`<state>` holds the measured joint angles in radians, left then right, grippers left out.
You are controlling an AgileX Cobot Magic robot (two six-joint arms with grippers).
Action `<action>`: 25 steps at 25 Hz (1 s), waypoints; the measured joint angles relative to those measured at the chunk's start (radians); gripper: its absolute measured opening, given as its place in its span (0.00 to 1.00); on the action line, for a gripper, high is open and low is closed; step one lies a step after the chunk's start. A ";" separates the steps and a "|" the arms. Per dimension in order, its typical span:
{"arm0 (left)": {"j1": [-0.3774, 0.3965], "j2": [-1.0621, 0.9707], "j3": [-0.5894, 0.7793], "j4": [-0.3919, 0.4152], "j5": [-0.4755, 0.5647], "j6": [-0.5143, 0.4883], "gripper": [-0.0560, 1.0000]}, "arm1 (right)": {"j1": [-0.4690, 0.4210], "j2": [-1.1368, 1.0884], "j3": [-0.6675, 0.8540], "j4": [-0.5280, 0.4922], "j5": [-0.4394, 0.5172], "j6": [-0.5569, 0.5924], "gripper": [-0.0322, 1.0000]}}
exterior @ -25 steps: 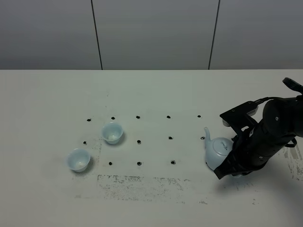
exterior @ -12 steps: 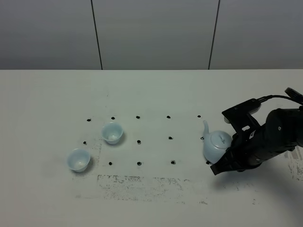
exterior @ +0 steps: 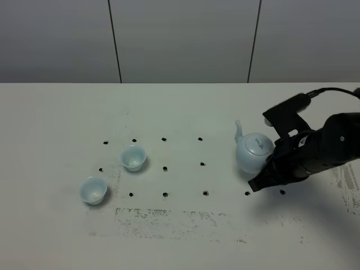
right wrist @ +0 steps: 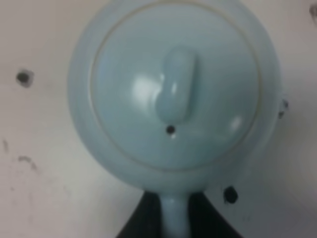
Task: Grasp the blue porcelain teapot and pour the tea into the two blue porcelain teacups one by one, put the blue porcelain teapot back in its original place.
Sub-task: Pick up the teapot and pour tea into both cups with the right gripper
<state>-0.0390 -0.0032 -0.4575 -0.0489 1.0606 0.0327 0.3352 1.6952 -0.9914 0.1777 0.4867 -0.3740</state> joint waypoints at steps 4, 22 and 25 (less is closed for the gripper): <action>0.000 0.000 0.000 0.000 0.000 0.000 0.48 | 0.052 0.041 -0.116 -0.010 0.031 -0.052 0.08; 0.000 0.000 0.000 0.000 0.001 0.000 0.48 | 0.388 0.270 -0.624 -0.081 0.264 -0.344 0.08; 0.000 0.000 0.000 0.000 0.002 0.000 0.48 | 0.418 0.305 -0.673 -0.145 0.279 -0.344 0.08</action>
<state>-0.0390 -0.0032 -0.4575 -0.0489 1.0622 0.0327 0.7534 2.0007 -1.6642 0.0325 0.7657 -0.7183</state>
